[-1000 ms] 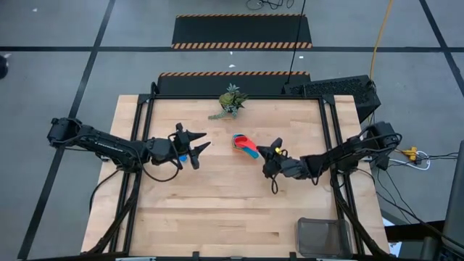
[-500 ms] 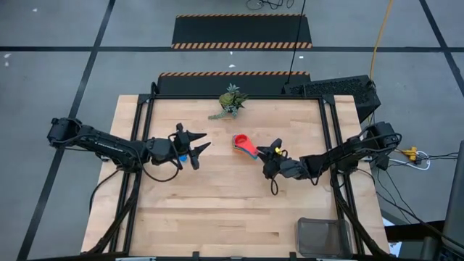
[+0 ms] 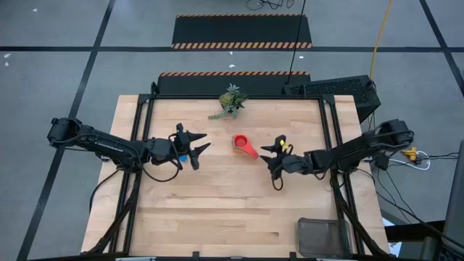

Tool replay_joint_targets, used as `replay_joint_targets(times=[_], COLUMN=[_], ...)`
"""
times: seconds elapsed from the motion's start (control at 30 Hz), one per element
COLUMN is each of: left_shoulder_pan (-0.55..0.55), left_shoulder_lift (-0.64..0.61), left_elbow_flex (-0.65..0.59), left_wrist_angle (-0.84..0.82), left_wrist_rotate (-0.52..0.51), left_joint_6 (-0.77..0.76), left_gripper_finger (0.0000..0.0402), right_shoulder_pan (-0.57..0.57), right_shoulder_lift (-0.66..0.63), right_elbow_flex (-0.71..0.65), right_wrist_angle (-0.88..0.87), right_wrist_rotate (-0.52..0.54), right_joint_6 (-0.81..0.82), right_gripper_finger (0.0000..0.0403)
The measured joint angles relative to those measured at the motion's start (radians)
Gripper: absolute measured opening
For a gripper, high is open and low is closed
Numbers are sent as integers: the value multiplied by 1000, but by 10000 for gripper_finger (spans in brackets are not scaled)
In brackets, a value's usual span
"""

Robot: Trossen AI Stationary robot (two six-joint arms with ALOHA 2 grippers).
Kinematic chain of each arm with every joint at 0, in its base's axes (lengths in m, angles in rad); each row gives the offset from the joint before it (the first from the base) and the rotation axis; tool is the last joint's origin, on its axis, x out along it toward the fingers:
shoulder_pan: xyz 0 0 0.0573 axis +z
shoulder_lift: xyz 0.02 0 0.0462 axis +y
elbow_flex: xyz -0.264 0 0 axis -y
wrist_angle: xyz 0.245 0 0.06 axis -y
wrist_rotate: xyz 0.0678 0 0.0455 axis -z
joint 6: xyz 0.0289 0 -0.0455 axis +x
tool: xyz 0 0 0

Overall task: Nest measuring cups in basket
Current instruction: Stack the red measuring cup on top of the light blue measuring cup, then stack the blue measuring cup on top of the red measuring cup

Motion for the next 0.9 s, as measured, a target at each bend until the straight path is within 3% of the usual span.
replay_joint_targets(times=[0.17, 0.3, 0.5, 0.67, 0.77, 0.9], left_shoulder_pan=[0, 0, 20, 40, 33, 9], left_shoulder_lift=[0, 0, 0, 0, 0, 1], left_elbow_flex=[0, 0, 0, 5, 52, 182], left_wrist_angle=[0, -2, -54, -108, -213, -518], left_wrist_rotate=[0, 2, 53, 89, 114, 118], left_joint_6=[0, -1, -37, -86, -112, -191], left_gripper_finger=[186, 186, 186, 186, 186, 186], right_shoulder_pan=[-18, -17, -17, -17, -22, -17], right_shoulder_lift=[-107, -153, -178, -178, -178, -166], right_elbow_flex=[0, -1, -1, -1, 29, 109], right_wrist_angle=[-164, -190, -69, 87, 84, -31], right_wrist_rotate=[-5, -6, -100, -108, -81, -82], right_joint_6=[95, 123, 186, 265, 374, 465], right_gripper_finger=[177, 177, 176, 176, 176, 184])
